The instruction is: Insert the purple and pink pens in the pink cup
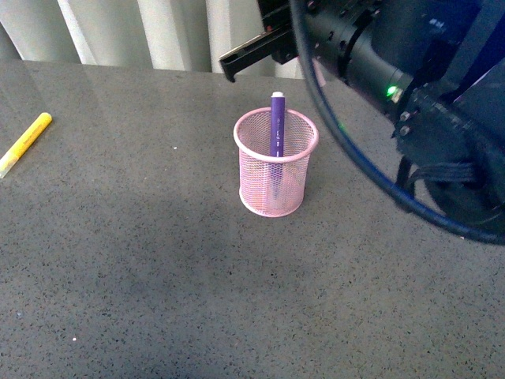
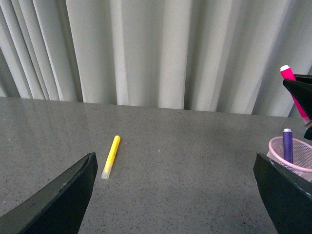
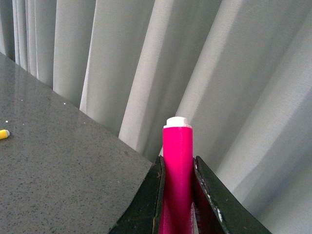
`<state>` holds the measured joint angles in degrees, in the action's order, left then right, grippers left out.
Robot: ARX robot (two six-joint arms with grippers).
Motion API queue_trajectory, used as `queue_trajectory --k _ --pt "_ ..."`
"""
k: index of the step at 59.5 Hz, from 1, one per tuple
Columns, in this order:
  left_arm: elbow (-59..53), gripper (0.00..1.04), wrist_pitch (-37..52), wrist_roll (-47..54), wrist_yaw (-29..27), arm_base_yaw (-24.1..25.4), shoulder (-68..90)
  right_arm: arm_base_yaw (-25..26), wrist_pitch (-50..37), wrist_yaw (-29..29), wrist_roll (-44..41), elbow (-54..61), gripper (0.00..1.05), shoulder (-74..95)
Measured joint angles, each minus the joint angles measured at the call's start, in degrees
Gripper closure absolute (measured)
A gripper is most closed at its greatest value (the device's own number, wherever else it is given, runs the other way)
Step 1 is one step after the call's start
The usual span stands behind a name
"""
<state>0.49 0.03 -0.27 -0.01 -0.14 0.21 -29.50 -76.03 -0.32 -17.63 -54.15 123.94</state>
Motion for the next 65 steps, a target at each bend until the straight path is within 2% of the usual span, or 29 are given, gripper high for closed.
queue_trajectory --k 27,53,62,65 --pt "0.0 0.07 0.0 0.0 0.0 0.0 0.0 -2.3 -3.5 2.0 6.2 -1.6 0.93 6.1" --pt "0.0 0.07 0.0 0.0 0.0 0.0 0.0 -3.2 -3.8 2.5 6.7 -1.0 0.92 6.9" --pt "0.0 0.07 0.0 0.0 0.0 0.0 0.0 -2.9 -3.9 3.1 7.1 1.0 0.52 6.9" --pt "0.0 0.07 0.0 0.0 0.0 0.0 0.0 -2.8 -3.9 3.3 7.2 1.6 0.43 6.9"
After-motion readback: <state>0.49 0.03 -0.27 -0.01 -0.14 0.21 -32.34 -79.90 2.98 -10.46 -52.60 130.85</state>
